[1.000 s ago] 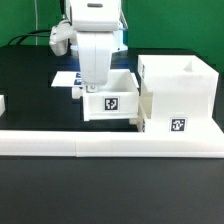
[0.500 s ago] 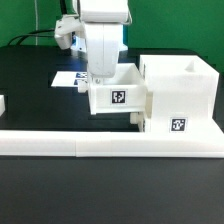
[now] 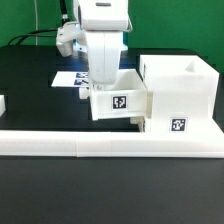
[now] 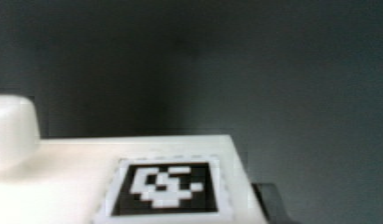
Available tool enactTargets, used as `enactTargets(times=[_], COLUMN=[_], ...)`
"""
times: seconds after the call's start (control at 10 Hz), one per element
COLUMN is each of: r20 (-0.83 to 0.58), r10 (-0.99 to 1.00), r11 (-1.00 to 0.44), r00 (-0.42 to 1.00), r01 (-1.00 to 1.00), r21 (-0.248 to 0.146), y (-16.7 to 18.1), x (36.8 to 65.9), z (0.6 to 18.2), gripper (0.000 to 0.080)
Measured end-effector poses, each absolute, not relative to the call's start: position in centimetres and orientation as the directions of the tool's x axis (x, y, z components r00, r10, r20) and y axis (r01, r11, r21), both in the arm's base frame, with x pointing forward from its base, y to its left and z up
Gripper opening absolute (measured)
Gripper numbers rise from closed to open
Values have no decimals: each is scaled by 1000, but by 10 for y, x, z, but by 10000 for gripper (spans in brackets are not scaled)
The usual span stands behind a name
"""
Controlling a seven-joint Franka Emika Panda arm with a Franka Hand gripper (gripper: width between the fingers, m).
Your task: Assemble drawer
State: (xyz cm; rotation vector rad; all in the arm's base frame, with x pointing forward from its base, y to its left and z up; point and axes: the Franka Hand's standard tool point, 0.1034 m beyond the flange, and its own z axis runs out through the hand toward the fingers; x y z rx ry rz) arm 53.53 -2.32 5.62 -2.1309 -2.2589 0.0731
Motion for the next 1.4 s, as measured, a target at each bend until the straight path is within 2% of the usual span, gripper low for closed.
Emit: enactTargets(times=[0.1, 1.0, 1.4], r20=[-6, -3, -1], r10=[999, 999, 1000], r11=[50, 33, 13], r00=[-50, -33, -13], r01=[998, 999, 1000], r21=[-38, -38, -27], y=[-22, -10, -11], x=[538, 540, 545], z=[56, 54, 52], gripper=[42, 42, 42])
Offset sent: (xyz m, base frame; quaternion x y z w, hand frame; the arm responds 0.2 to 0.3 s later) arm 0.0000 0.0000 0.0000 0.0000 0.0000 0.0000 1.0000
